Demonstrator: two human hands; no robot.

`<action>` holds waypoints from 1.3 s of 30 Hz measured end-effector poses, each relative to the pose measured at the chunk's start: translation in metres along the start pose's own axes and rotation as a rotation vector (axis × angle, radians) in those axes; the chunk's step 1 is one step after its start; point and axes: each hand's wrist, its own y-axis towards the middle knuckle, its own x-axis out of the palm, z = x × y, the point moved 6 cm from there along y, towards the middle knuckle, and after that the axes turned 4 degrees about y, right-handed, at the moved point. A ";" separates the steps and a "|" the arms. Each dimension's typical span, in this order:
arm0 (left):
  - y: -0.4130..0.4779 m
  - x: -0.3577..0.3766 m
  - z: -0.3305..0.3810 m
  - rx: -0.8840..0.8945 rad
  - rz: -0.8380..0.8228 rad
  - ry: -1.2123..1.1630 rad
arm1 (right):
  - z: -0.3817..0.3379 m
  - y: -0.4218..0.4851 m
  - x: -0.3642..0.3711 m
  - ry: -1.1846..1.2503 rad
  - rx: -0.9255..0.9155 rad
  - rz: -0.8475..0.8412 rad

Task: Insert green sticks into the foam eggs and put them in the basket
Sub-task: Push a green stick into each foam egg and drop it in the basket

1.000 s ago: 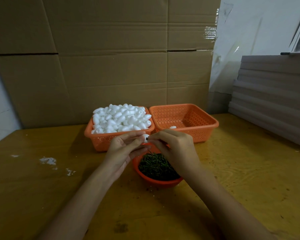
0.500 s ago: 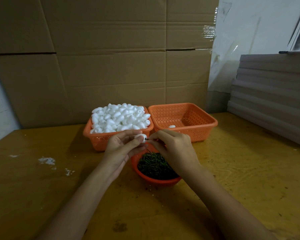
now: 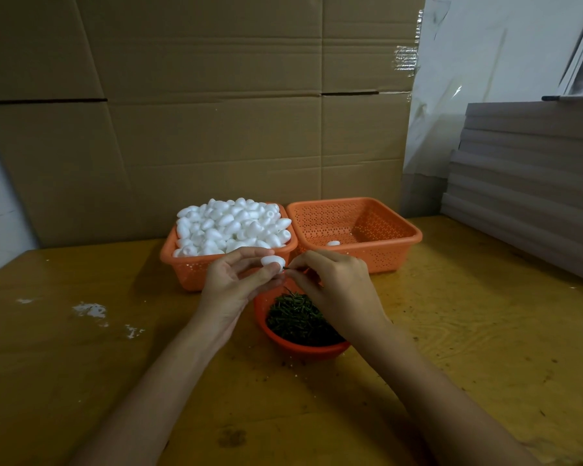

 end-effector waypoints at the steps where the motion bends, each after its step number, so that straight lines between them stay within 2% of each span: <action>1: 0.000 0.000 0.000 0.002 0.006 0.004 | -0.001 0.000 0.000 0.001 0.000 0.000; 19: -0.002 0.003 0.003 0.041 0.025 0.034 | 0.000 -0.002 0.002 0.050 0.052 0.050; 27: -0.002 0.005 0.002 0.085 0.017 0.039 | 0.007 -0.003 0.007 0.148 0.178 0.058; 31: -0.001 0.003 0.001 0.097 0.047 0.027 | 0.013 -0.004 0.010 0.202 0.284 0.031; 39: -0.001 0.005 0.001 0.109 -0.013 0.028 | 0.015 -0.003 0.015 0.304 0.344 -0.084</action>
